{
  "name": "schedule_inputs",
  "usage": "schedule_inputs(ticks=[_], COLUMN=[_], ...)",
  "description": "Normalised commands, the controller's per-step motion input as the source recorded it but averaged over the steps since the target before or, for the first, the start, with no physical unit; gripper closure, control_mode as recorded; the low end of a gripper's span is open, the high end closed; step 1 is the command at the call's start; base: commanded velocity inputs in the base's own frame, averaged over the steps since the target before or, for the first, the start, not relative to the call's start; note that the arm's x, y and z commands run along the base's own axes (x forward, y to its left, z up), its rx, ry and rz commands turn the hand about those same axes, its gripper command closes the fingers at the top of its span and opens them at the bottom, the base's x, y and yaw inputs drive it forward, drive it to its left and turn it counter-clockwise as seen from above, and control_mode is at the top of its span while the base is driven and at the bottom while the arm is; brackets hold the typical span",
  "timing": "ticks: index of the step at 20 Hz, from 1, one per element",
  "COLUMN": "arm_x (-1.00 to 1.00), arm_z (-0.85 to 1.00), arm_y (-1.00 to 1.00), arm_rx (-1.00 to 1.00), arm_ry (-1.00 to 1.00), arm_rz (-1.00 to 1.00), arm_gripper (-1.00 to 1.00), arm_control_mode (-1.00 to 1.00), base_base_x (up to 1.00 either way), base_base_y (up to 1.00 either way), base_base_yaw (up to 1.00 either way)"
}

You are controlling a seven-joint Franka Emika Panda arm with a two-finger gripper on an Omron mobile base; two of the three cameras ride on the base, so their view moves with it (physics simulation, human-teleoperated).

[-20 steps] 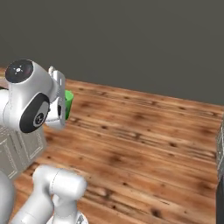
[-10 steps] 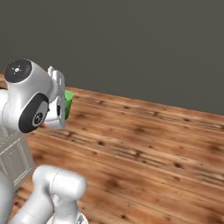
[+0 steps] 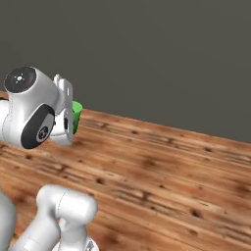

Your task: There is a tray on the dining counter. Grab the cup, mug, and pitcher and place them on the tray. The pitcher may be placed next to the tray if it cannot fit the tray.

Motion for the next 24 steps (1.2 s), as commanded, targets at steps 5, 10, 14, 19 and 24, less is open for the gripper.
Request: schedule_inputs(ticks=[5, 10, 14, 19, 24], arm_x=[0.0, 0.0, 0.0, 0.0, 0.0], arm_z=[0.0, 0.0, 0.0, 0.0, 0.0], arm_y=[0.0, 0.0, 0.0, 0.0, 0.0], arm_rx=[0.0, 0.0, 0.0, 0.0, 0.0], arm_ry=[0.0, 0.0, 0.0, 0.0, 0.0], arm_rz=[0.0, 0.0, 0.0, 0.0, 0.0], arm_gripper=[1.0, 1.0, 1.0, 1.0, 1.0], arm_control_mode=[1.0, 1.0, 1.0, 1.0, 1.0], base_base_x=[0.95, 0.84, 0.57, 0.49, 0.29], base_base_y=[-0.2, -0.22, -0.28, -0.35, -0.53], base_base_yaw=[0.06, 0.21, 0.56, 0.82, 0.65])
